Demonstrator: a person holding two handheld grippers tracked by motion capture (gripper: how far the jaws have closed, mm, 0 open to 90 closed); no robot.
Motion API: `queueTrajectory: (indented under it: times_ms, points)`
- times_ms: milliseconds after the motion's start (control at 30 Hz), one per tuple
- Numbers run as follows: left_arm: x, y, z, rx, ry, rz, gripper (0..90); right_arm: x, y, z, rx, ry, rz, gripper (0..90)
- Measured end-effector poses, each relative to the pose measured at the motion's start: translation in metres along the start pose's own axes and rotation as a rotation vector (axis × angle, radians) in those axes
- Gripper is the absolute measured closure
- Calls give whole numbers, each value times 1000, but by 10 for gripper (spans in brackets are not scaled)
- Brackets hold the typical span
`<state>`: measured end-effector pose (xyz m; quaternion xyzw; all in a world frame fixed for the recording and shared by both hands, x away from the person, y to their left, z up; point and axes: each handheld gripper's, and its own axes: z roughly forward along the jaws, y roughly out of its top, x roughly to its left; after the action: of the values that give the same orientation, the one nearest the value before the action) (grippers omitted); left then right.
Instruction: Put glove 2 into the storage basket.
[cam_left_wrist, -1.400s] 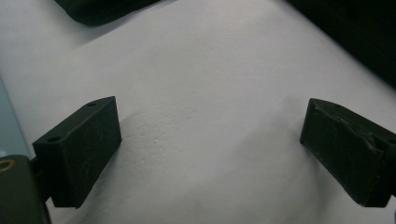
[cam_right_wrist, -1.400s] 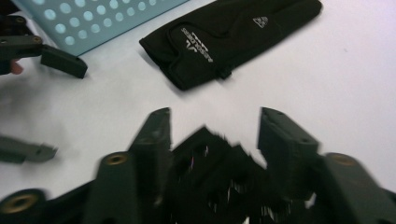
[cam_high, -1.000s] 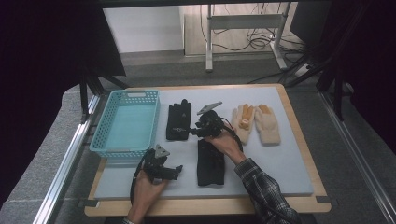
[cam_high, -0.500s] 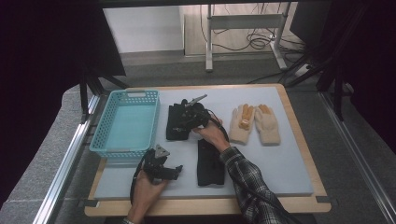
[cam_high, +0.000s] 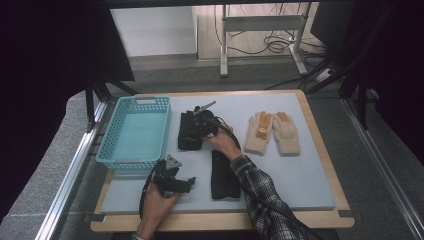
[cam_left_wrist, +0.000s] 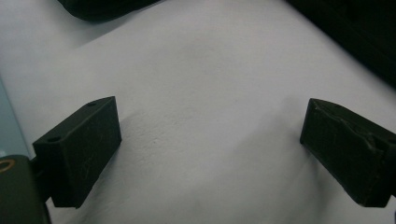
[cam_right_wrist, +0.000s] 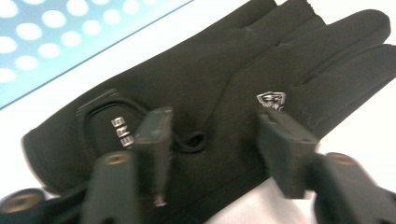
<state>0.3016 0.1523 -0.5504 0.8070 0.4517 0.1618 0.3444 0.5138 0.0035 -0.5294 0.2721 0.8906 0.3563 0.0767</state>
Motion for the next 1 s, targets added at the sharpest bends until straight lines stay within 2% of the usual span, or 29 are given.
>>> queueTrajectory:
  times_ms: [100, 200, 233, 300, 367, 533, 633, 733, 767, 800, 833, 900, 1000]
  points:
    - [0, 0, 0, 1, 0, 0, 55, 3, 0, -2, 17, 52, 16, 682]
    - [0, 0, 0, 1, 0, 0, 55, 2, 0, -1, 22, 77, 43, 749]
    - [0, 0, 0, 1, 0, 0, 55, 1, 0, -2, 21, 87, 54, 801]
    - [0, 0, 0, 1, -1, 0, 55, 0, -2, -2, 18, 70, 54, 872]
    - [0, 0, 0, 3, 0, 3, 55, -2, -3, -2, 11, 79, 71, 879]
    - [0, 0, 0, 1, 0, 0, 55, 5, 1, -5, 21, 26, 11, 891]
    - [0, 0, 0, 1, 0, 0, 55, 6, 3, -8, 8, 22, 13, 891]
    - [0, 0, 0, 1, 0, 0, 55, 4, 6, -9, -14, -15, 17, 881]
    - [0, 0, 0, 1, 0, 0, 55, 3, 6, -8, -29, -35, 11, 796]
    - [0, 0, 0, 1, 0, 0, 55, 3, 6, -7, -40, -45, 13, 657]
    - [0, 0, 0, 0, -1, 0, 55, 2, 6, -4, -41, -47, 15, 569]
    - [0, 0, 0, 0, 0, 0, 55, 2, 5, 1, -29, -56, 10, 498]
    - [0, 0, 0, 1, -1, 0, 55, 1, 4, 6, -30, -61, 5, 450]
